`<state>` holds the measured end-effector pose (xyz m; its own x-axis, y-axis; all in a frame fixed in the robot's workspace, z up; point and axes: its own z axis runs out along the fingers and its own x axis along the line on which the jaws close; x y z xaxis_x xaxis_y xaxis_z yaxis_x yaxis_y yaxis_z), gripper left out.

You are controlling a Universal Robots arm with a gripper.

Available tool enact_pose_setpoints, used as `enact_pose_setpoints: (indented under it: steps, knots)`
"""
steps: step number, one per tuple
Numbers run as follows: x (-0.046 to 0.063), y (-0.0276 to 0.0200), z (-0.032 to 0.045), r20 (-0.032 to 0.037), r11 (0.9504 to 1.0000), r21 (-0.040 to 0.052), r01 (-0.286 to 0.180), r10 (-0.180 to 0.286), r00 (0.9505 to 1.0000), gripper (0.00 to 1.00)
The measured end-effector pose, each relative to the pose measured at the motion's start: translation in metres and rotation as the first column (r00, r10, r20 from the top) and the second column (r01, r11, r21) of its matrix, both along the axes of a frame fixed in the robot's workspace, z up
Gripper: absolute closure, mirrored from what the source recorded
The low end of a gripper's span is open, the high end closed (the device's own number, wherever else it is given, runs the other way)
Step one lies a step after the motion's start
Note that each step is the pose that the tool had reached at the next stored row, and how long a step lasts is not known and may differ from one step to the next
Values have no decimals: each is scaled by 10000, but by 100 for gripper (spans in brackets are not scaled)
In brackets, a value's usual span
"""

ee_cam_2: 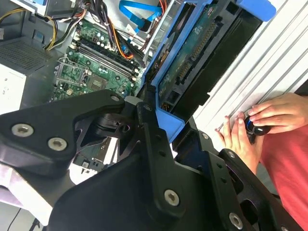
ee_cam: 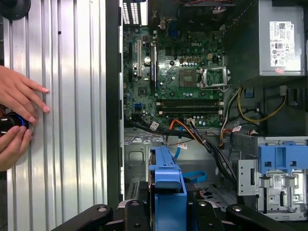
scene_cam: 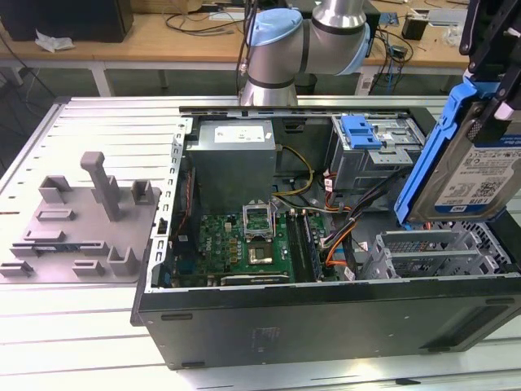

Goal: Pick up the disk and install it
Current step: 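Insert the disk into the insertion slot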

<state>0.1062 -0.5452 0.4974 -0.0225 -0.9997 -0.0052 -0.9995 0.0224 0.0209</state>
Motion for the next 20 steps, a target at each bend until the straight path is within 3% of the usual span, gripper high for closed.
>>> enact_pose_setpoints:
  steps: [2, 4, 20]
  knots:
    - [2, 3, -19, 0, 10000, 0, 0, 0, 10000, 63]
    - [14, 56, -129, 0, 10000, 0, 1, -1, 10000, 63]
    - [15, 56, -175, 0, 10000, -1, 0, 0, 10000, 63]
